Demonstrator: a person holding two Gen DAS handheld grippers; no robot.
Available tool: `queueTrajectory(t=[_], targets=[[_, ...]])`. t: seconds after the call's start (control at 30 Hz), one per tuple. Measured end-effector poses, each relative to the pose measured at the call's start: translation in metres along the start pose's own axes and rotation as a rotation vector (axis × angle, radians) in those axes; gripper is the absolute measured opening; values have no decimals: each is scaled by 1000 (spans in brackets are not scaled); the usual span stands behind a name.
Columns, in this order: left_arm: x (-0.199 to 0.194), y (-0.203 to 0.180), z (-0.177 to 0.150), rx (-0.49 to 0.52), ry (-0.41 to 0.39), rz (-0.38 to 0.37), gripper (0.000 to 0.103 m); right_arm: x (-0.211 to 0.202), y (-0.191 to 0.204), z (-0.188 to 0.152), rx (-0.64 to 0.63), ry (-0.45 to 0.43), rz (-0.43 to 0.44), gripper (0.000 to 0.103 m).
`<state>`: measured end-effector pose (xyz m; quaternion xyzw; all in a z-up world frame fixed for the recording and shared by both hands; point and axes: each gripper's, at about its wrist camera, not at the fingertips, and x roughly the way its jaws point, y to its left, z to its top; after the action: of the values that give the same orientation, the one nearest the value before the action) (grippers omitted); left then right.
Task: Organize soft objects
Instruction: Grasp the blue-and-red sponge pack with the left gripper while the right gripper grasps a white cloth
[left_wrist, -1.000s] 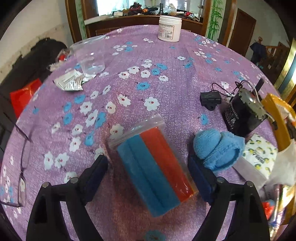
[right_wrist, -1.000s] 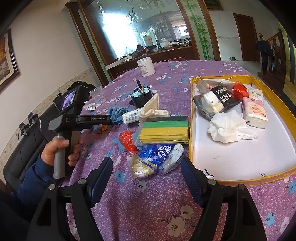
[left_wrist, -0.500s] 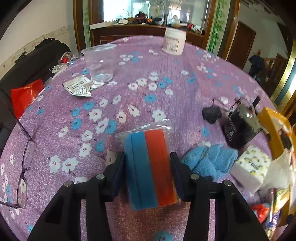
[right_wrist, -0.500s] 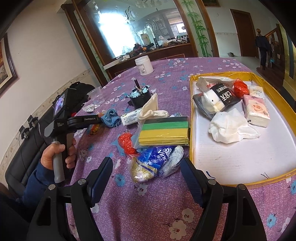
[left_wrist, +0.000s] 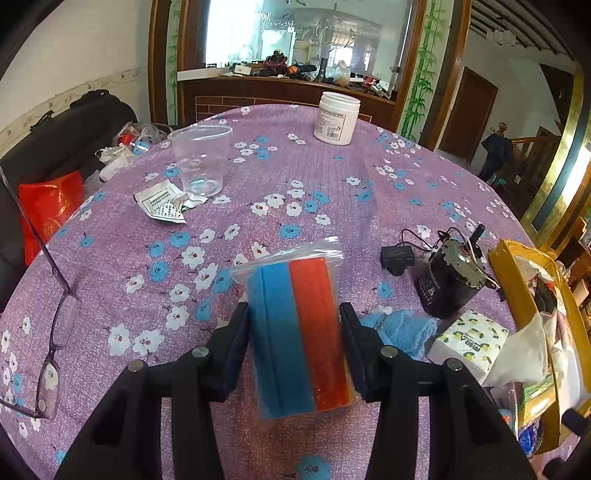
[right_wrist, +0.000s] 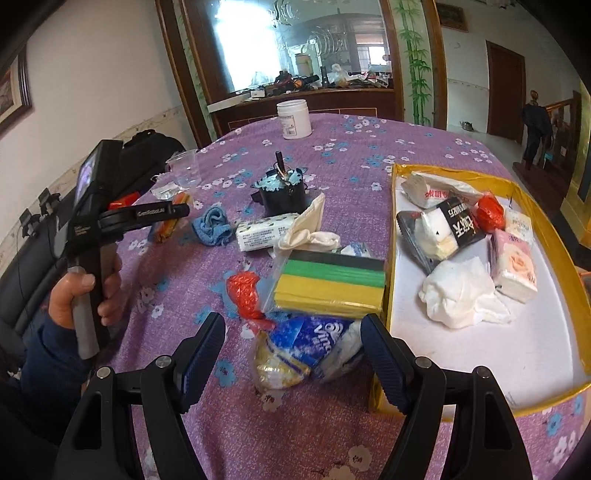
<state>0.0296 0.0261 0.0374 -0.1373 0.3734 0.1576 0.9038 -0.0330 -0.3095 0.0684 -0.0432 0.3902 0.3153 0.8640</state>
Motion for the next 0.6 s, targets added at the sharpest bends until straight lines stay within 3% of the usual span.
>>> queueTrajectory(t=[0.37, 0.4, 0.43, 0.5, 0.6], targets=[[-5, -6, -2, 28, -11, -22, 46, 44, 9, 51, 2, 25, -26, 80], [-5, -6, -3, 29, -12, -21, 46, 54, 8, 56, 14, 34, -33, 76], [-5, -7, -3, 29, -13, -21, 46, 61, 7, 58, 18, 49, -45, 70], [-5, -7, -3, 29, -11, -22, 46, 81, 5, 62, 18, 111, -81, 25], [-5, -5, -2, 21, -8, -29, 46, 94, 1, 61, 41, 135, -85, 9]])
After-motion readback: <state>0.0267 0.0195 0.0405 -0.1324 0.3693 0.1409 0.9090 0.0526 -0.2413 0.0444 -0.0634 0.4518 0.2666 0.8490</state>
